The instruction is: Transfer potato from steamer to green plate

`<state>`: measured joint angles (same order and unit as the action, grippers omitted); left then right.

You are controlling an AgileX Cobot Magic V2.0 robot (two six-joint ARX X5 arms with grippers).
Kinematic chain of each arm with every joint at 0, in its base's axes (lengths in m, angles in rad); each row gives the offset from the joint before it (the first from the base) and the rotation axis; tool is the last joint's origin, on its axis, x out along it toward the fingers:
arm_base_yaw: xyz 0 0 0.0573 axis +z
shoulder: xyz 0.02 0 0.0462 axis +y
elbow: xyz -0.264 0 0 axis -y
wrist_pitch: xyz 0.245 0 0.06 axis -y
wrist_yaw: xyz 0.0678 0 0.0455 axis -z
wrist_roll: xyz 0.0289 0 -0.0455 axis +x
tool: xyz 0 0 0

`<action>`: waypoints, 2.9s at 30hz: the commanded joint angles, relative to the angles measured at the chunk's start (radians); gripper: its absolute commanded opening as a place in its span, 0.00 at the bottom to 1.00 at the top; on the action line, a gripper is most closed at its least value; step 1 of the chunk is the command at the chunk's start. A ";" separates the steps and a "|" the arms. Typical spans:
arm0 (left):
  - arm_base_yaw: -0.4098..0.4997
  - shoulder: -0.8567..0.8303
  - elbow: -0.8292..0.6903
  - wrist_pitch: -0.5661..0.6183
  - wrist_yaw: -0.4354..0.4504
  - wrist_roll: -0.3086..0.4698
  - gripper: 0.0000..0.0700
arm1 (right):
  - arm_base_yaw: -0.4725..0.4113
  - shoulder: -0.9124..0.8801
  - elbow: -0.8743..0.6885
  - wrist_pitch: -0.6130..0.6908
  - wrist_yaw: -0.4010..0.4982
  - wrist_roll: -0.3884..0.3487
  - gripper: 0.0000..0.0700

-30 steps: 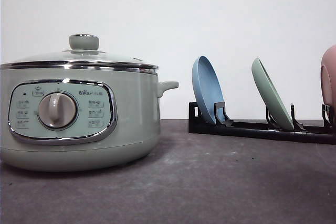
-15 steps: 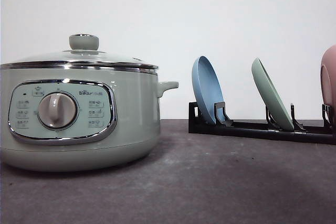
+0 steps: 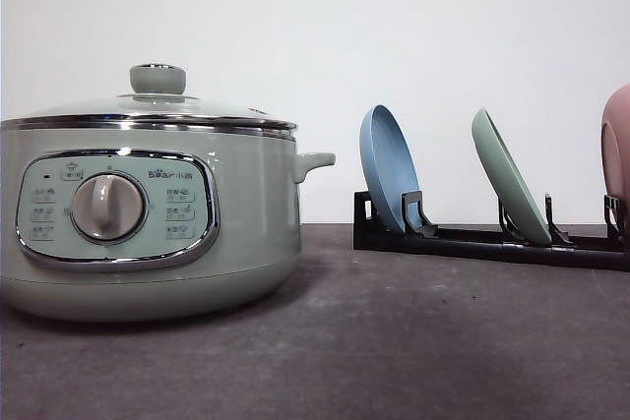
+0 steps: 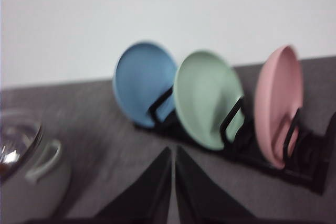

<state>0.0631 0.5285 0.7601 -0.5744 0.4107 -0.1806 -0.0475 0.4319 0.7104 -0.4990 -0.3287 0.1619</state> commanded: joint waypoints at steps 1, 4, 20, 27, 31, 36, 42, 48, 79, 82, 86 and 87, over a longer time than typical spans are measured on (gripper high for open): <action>-0.003 0.039 0.047 -0.023 0.036 0.075 0.00 | 0.000 0.051 0.055 -0.048 -0.038 -0.077 0.00; -0.019 0.088 0.097 -0.073 0.083 0.118 0.00 | 0.000 0.132 0.132 -0.144 -0.080 -0.136 0.00; -0.103 0.143 0.158 -0.189 0.148 0.221 0.11 | 0.066 0.292 0.286 -0.362 -0.142 -0.250 0.06; -0.103 0.143 0.158 -0.189 0.148 0.221 0.72 | 0.066 0.292 0.286 -0.361 -0.104 -0.223 0.84; -0.103 0.143 0.158 -0.189 0.148 0.221 0.74 | 0.066 0.292 0.286 -0.361 -0.095 -0.222 0.84; -0.103 0.143 0.158 -0.189 0.148 0.221 0.74 | 0.066 0.292 0.286 -0.361 -0.093 -0.221 0.84; -0.103 0.143 0.158 -0.189 0.148 0.221 0.74 | 0.066 0.293 0.286 -0.357 -0.092 -0.212 0.84; -0.103 0.143 0.158 -0.190 0.148 0.221 0.74 | 0.066 0.309 0.288 -0.264 -0.090 -0.107 0.84; -0.103 0.143 0.158 -0.191 0.148 0.221 0.73 | 0.084 1.240 0.991 -0.165 -0.088 -0.011 0.84; -0.103 0.143 0.158 -0.191 0.148 0.221 0.73 | 0.093 1.296 0.993 -0.116 -0.082 -0.004 0.78; -0.103 0.143 0.158 -0.191 0.148 0.221 0.73 | 0.104 1.365 0.993 -0.065 -0.074 0.007 0.76; -0.103 0.143 0.158 -0.192 0.148 0.221 0.73 | 0.107 1.381 0.993 -0.055 -0.065 0.012 0.76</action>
<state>-0.0380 0.6666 0.8948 -0.7753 0.5533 0.0284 0.0548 1.7877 1.6779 -0.5664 -0.3997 0.1542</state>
